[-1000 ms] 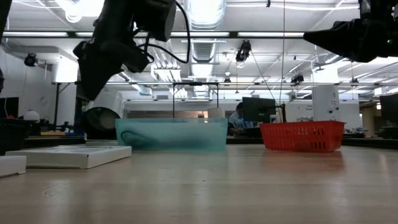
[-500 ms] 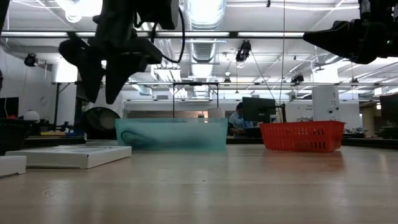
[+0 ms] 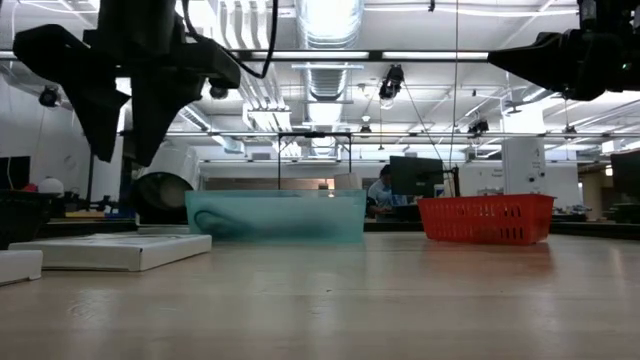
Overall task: Pick and place items into bin
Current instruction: Put the top card reader box into the black bin
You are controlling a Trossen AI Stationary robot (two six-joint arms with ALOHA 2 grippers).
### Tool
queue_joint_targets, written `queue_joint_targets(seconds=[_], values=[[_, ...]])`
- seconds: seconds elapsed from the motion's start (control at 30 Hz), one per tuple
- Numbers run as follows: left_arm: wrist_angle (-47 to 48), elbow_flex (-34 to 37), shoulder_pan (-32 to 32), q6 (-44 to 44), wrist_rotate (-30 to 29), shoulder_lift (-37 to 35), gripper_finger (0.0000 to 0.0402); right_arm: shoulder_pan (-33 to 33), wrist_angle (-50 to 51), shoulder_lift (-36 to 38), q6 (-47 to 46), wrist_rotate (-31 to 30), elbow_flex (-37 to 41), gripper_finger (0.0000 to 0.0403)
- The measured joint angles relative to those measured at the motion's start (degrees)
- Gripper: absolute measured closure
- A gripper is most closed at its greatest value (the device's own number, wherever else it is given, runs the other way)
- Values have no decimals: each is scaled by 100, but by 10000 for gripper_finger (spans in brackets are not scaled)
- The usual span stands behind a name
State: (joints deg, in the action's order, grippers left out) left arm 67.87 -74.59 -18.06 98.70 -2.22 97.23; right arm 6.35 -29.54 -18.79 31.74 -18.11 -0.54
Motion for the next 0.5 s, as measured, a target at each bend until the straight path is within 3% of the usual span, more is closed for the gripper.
queue_joint_targets(seconds=[0.23,0.5], values=[[-35,68,-85,-3,-340,73,228,2,-6,0,-3,0,0,351],[-145,342,-81,-16,-111,433,228,-2,5,-4,-1,0,0,351]])
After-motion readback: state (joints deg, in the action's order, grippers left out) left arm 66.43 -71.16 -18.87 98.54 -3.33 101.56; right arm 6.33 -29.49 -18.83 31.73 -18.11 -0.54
